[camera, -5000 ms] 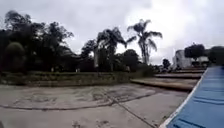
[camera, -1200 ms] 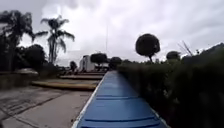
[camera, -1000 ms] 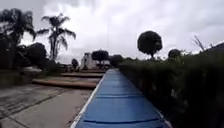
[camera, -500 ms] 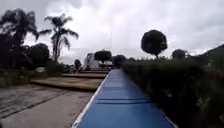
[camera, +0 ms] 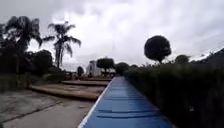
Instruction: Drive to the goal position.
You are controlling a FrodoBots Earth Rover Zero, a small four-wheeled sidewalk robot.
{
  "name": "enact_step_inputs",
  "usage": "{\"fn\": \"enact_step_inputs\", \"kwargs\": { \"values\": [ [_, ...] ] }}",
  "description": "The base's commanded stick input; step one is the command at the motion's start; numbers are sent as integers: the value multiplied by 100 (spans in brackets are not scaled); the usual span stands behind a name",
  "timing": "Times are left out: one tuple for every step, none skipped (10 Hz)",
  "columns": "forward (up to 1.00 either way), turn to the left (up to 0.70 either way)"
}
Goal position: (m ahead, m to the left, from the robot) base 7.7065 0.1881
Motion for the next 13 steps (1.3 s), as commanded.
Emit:
{"fn": "enact_step_inputs", "kwargs": {
  "values": [
    [50,0],
    [50,0],
    [50,-8],
    [50,-27],
    [50,-47],
    [50,-31],
    [50,0],
    [50,0],
    [50,0],
    [50,0],
    [50,0],
    [50,0],
    [50,0]
  ]
}}
